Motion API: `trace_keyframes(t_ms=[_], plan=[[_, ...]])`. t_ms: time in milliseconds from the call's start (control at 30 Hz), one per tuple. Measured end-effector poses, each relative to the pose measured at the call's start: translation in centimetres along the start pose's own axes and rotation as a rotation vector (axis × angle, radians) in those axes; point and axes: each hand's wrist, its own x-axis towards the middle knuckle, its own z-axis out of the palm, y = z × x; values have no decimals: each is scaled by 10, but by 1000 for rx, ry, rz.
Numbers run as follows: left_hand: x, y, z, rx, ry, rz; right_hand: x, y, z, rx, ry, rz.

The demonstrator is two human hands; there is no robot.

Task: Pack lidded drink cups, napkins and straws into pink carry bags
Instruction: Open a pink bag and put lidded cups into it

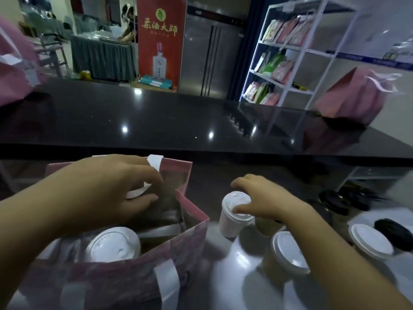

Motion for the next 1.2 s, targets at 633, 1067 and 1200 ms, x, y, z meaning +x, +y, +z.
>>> trace_keyframes(t_ms=[633,1067,1200], plan=[[-37,-48,4,1,10,-88,-16,-33,-54,-3,562,-94],[-80,-90,2,195,19,-175,-21,-129,-100,490,515,-528],[-86,-94,6,193,14,-221,-12,-147,-82,321,278,-565]])
